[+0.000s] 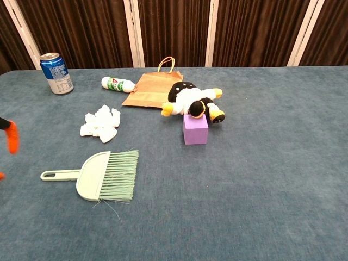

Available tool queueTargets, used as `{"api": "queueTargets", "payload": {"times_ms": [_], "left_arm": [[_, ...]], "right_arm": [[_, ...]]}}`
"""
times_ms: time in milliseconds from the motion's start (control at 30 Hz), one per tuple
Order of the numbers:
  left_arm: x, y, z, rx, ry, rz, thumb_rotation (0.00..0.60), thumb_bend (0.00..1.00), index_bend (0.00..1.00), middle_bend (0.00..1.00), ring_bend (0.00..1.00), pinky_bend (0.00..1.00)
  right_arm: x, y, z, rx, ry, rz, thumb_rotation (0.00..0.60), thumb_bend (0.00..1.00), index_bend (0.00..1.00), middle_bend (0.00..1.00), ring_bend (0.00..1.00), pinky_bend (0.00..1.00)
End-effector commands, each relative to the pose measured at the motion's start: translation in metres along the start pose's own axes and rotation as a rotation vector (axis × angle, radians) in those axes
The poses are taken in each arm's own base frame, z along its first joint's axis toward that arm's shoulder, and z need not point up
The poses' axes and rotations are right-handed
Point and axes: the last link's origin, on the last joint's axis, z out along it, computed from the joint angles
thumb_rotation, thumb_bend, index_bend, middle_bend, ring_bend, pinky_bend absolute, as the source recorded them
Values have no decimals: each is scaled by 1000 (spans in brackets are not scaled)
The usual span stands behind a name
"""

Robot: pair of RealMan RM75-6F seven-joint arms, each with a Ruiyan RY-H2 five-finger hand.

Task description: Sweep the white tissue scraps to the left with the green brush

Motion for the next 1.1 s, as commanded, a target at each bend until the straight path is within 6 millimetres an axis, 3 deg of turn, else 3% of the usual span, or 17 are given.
{"api": "queueTargets", "payload": {"times_ms": [33,400,1100], "left_arm": [[-10,37,19,-9,-61,-10,600,318,468,1000,1000,1000],[-17,61,33,-3,-84,-56,600,482,461,1000,1000,1000],[-27,70,42,10,-118,-46,600,417,414,1000,1000,1000]], "right_arm": [[-1,0,-2,-3,-1,4,600,362,0,0,0,39],[-1,0,-3,-3,2,12,600,361,0,0,0,39],[0,-1,-2,-5,1,24,600,361,0,0,0,39]]}}
